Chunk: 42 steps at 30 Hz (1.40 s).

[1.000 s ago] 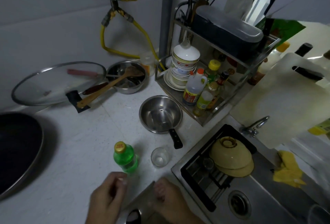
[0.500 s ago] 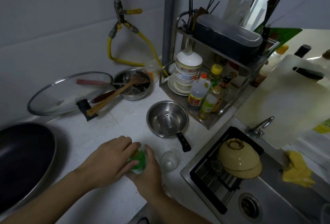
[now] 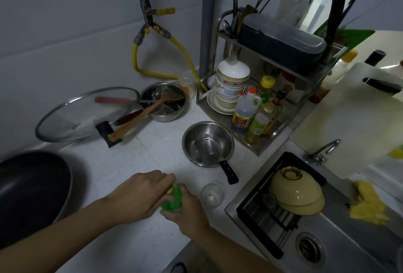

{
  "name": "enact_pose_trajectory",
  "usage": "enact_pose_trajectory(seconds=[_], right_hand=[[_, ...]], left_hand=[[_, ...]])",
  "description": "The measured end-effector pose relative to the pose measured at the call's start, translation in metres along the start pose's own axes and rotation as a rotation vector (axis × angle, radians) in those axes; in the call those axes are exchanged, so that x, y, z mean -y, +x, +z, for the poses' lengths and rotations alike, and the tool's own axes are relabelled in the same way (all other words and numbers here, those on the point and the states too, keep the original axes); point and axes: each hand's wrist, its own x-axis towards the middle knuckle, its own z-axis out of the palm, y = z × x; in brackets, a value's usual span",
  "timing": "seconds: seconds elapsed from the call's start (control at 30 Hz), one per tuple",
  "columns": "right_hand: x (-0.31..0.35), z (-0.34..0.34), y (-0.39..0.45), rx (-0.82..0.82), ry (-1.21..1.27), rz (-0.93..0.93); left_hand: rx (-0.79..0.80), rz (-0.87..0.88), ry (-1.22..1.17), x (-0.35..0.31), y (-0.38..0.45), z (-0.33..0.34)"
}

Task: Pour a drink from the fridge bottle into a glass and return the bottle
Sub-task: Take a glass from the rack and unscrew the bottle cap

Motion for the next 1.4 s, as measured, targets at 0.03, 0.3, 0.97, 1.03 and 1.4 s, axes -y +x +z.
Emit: enact_pose_trajectory(seconds=[0.03, 0.3, 0.97, 1.03, 1.4], right_hand=[[0.0, 0.001, 0.002, -0.002, -0.015, -0.001], [-0.004, 0.012, 0.001, -0.104, -0.045, -0.024], [0.0, 0.007, -0.008, -0.053, -0.012, -0.093], [0.002, 0.006, -0.008, -0.05, -0.027, -0.093], [0.004, 0.007, -0.011, -0.065, -0.06, -0.079]], left_hand=[[-0.023, -0.042, -0.018, -0.003, -0.001, 0.002], [-0.182, -0.448, 0.085, -0.037, 0.003, 0.019], [-0.048, -0.244, -0.343, -0.004, -0.018, 0.004], [-0.102, -0.28, -0.304, -0.009, -0.018, 0.01], [-0.341, -0.609, -0.016, -0.035, -0.003, 0.021]])
